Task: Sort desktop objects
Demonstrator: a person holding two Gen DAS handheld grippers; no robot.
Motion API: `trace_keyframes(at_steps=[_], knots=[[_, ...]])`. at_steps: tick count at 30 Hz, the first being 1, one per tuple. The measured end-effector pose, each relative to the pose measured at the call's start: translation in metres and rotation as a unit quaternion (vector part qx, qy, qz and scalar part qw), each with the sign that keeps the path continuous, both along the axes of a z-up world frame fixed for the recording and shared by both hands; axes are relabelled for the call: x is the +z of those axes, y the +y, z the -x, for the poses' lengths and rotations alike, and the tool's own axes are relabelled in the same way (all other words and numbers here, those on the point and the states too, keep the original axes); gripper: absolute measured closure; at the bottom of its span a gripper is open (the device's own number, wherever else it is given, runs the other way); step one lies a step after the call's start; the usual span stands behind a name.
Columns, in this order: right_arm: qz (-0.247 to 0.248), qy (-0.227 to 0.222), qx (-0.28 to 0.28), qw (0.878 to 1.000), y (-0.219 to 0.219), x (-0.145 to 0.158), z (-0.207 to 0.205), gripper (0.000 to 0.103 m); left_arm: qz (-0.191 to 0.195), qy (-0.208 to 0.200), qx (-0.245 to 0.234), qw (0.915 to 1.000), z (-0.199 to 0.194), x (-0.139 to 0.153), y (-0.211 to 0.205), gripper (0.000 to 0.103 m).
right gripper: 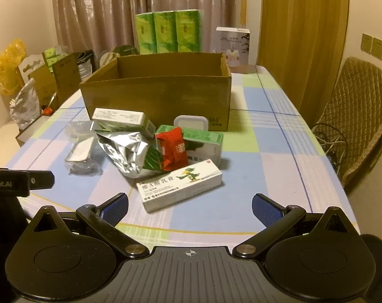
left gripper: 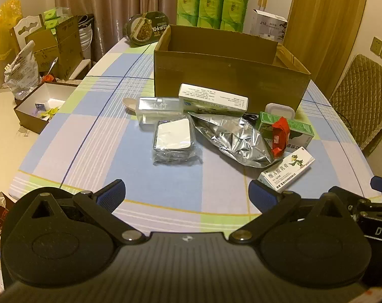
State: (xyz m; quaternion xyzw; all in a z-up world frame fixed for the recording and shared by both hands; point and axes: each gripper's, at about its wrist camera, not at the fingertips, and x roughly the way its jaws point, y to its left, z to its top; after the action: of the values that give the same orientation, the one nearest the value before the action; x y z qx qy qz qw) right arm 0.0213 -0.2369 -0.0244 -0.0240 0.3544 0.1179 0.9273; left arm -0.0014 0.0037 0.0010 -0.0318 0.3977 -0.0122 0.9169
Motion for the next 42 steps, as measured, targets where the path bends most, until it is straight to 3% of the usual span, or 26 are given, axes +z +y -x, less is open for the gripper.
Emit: trace_keyframes(at_steps=[42], knots=[[-0.002,0.018,-0.002,1.0,-0.003,-0.0057,-0.0033,0.002,0.006,0.006,-0.002,1.0,-0.0016,-0.0042,-0.001,0.001]])
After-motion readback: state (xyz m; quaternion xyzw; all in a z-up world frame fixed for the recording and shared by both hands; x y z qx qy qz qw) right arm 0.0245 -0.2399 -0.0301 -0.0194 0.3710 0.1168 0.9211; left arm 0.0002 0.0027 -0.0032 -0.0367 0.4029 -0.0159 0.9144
